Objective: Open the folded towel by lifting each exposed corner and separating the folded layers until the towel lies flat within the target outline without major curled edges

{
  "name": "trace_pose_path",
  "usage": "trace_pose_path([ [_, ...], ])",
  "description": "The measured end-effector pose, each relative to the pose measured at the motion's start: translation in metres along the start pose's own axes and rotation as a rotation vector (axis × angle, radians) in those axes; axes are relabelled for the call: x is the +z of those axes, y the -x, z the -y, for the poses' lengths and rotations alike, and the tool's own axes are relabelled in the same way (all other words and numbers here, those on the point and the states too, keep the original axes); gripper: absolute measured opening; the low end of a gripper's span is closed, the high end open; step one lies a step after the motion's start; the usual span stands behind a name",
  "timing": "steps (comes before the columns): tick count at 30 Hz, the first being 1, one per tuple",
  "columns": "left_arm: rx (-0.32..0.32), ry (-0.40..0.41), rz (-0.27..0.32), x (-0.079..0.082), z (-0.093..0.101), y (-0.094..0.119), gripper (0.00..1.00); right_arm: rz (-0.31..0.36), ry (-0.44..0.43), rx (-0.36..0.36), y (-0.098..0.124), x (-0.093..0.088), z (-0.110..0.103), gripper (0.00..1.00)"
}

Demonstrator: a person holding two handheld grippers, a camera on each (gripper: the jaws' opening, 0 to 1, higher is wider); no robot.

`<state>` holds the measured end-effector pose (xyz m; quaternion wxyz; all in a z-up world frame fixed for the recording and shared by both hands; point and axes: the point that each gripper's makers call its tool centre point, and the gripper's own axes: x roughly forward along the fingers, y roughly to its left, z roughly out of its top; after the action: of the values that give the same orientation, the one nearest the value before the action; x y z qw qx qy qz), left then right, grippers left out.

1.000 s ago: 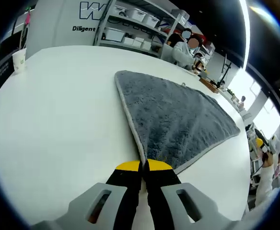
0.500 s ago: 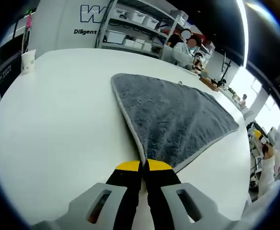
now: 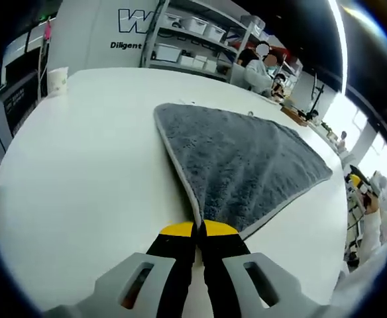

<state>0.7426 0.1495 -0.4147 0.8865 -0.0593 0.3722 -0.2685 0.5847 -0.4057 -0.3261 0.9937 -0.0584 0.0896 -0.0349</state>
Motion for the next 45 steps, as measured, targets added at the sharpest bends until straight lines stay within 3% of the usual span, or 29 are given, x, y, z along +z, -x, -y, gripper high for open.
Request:
trace_pose_path([
  [11,0.024,0.048,0.013,-0.017,-0.014,0.023,0.03,-0.018,-0.002,0.007,0.002,-0.004,-0.002,0.94],
  [29,0.049,0.074,0.017,-0.044,-0.018,0.051,0.03,-0.027,0.004,0.019,0.004,-0.004,-0.008,0.94],
  [45,0.019,0.115,0.058,-0.044,-0.016,0.063,0.05,-0.021,0.01,0.031,0.008,0.0,-0.015,0.94],
])
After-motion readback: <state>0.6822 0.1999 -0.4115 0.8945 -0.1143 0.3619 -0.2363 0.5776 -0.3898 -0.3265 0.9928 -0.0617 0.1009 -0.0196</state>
